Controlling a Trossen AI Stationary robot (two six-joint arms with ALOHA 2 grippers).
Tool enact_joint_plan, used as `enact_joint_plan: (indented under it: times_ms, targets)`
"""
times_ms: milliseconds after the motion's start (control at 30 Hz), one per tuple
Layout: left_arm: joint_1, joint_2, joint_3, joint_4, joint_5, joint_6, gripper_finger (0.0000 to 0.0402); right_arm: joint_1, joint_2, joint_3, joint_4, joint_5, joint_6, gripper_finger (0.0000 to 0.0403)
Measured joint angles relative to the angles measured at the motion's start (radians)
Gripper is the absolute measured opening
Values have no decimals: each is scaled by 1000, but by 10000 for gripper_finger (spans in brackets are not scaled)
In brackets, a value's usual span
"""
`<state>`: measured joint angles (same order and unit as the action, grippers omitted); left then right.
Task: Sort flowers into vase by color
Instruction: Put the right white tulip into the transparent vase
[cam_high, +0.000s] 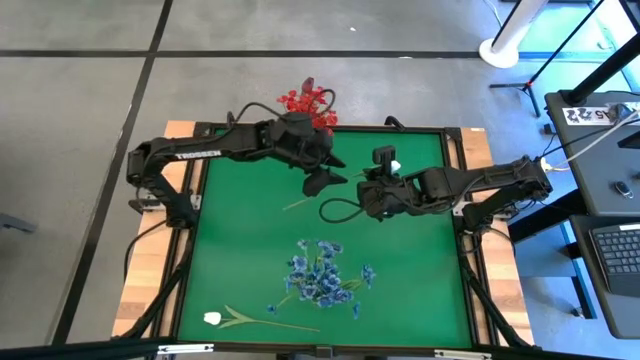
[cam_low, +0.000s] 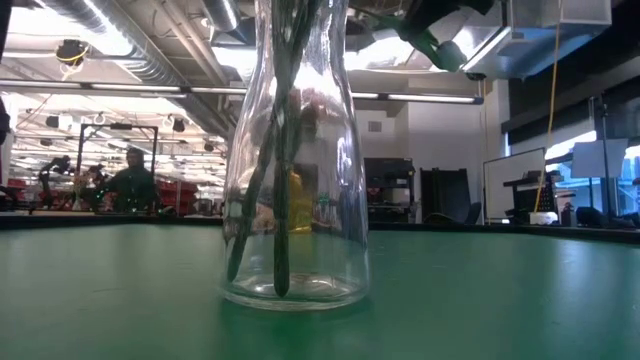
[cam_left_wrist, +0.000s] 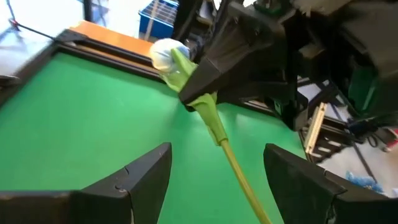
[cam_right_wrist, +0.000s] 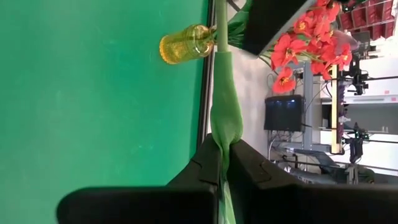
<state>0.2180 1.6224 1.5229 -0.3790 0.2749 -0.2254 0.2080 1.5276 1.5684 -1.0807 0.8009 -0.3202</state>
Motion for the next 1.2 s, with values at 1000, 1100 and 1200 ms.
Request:
enact_joint_plan:
  times_ms: [1000,1100,1200]
  targets:
    - [-5,40,15,37,-82,-30,193,1,1,0,63,-1,-26,12]
    - [-6,40,15,35,-81,-30,166,1,1,0,62,-1,-26,12]
    - [-6,40,15,30,-81,-30,137,1,1,0,62,-1,-26,12]
